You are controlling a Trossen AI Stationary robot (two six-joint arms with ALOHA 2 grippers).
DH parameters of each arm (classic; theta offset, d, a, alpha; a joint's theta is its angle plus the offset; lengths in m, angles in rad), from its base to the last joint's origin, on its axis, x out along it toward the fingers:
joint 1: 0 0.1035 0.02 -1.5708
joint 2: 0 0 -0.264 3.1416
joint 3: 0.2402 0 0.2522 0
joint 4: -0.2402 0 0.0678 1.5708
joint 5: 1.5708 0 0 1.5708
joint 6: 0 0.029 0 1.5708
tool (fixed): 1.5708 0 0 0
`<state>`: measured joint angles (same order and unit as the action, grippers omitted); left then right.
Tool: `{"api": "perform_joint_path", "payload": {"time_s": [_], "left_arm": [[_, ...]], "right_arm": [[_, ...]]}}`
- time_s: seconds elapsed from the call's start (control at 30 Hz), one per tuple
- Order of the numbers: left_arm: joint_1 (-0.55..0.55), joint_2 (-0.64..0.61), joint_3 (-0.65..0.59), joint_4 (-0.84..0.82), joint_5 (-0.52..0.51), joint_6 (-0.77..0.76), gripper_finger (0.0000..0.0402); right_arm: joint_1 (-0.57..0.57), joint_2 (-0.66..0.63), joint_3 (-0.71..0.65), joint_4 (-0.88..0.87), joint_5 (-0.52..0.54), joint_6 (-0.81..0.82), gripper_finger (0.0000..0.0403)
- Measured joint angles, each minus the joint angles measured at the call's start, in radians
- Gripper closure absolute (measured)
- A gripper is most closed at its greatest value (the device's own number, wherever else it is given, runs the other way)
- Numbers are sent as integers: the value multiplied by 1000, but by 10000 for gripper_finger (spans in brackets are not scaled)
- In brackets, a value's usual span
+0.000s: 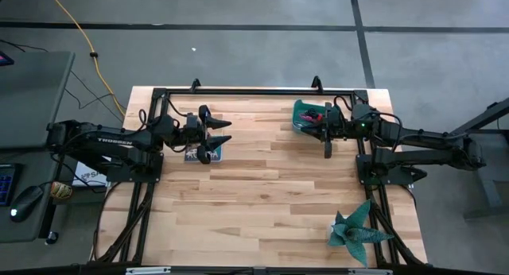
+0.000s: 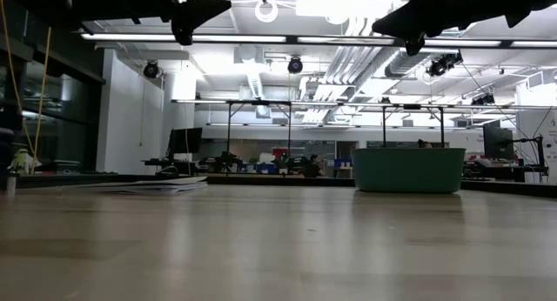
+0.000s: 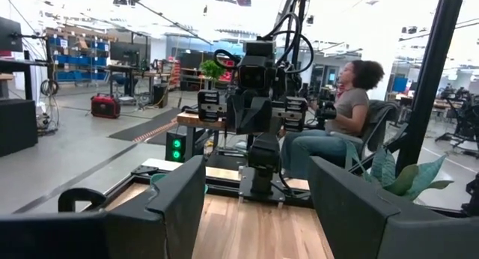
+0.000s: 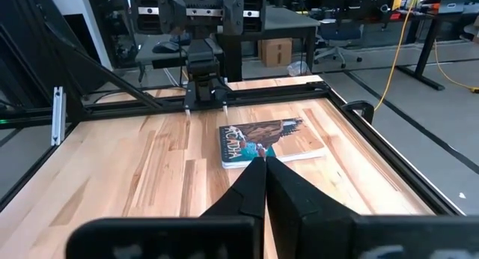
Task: Pick and place USB-C Cables
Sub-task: Return to Home Position
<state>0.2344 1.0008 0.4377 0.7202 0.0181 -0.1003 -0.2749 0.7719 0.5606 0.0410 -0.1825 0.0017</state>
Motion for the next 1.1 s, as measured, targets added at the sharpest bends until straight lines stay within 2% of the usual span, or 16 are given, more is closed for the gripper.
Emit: {"api": "perform_joint_path", "payload": {"time_s": [0.13,0.27,0.37,0.57,0.9,1.1], "left_arm": [[3,-7,0,-20,-15,-1,191],[10,-25,0,-48,-31,-1,224],[10,-27,0,-52,-33,-1,269],[10,-27,0,-57,-28,2,388],[10,-28,0,-80,-18,-1,401],[13,-153,0,-296,-18,35,401]], "right_arm": [[0,0,0,-1,0,-1,402],[0,0,0,-12,0,-1,403],[0,0,0,-17,0,-1,403],[0,0,0,-17,-12,-1,403],[0,0,0,-17,-20,-1,403],[0,0,0,-17,-20,0,403]]}}
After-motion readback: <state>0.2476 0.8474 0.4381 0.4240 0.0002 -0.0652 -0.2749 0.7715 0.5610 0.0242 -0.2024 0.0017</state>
